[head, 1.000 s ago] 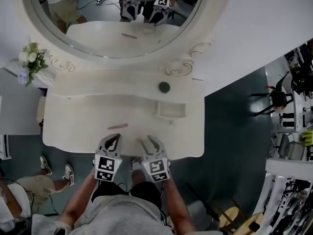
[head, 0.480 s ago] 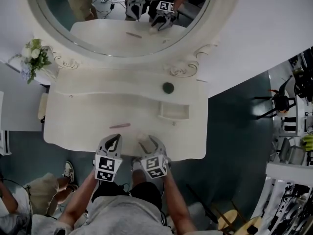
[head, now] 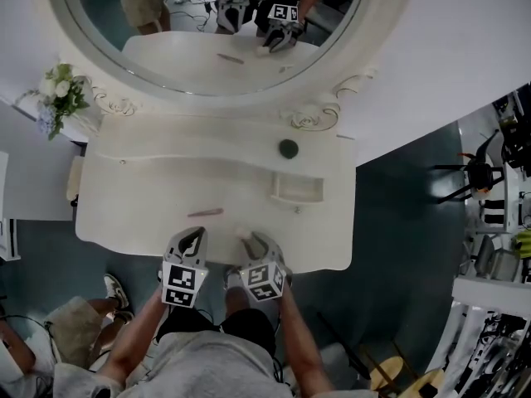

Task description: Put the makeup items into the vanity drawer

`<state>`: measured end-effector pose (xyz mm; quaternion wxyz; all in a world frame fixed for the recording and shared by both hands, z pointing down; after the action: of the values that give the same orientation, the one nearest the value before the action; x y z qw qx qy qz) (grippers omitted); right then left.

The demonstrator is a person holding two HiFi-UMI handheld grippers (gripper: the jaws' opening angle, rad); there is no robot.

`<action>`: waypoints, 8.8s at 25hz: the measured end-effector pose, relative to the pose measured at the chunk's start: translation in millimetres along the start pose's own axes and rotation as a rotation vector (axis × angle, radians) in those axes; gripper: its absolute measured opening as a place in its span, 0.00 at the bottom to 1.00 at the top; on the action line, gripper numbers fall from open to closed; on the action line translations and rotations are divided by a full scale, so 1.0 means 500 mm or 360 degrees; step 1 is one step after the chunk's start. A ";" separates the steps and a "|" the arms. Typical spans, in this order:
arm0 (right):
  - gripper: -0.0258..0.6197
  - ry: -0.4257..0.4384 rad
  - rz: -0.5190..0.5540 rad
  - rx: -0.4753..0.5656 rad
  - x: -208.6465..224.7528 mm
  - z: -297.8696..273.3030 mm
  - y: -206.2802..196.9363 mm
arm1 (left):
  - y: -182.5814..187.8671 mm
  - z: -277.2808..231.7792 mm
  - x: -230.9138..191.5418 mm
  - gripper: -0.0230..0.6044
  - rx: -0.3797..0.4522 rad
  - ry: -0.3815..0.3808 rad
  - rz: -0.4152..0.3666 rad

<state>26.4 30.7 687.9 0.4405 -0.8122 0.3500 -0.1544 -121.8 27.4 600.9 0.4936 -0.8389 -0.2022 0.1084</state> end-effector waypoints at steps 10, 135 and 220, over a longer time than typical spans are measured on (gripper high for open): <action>0.24 -0.0080 -0.0034 0.0144 0.022 0.040 0.056 | 0.031 -0.003 -0.005 0.04 0.0047 -0.0011 -0.0031; 0.07 -0.0257 -0.0116 0.0704 0.066 0.097 0.352 | 0.186 0.040 -0.091 0.04 0.0336 0.0147 -0.0017; 0.13 -0.0488 0.0209 0.0086 0.187 0.114 0.195 | 0.155 -0.103 -0.009 0.04 0.0217 -0.0250 -0.0016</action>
<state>82.1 -36.2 570.2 0.5195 -0.7895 0.3267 -0.0087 -88.3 -48.4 558.7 0.5326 -0.7913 -0.2368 0.1850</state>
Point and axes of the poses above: the fingertips, and each gripper's own axes: z backward along the fingers, x to its right, y out of its top, the point moved 5 cm from there along z, backward along the fingers, and after that the axes turned 10 degrees about x, right-handed, at the moved point
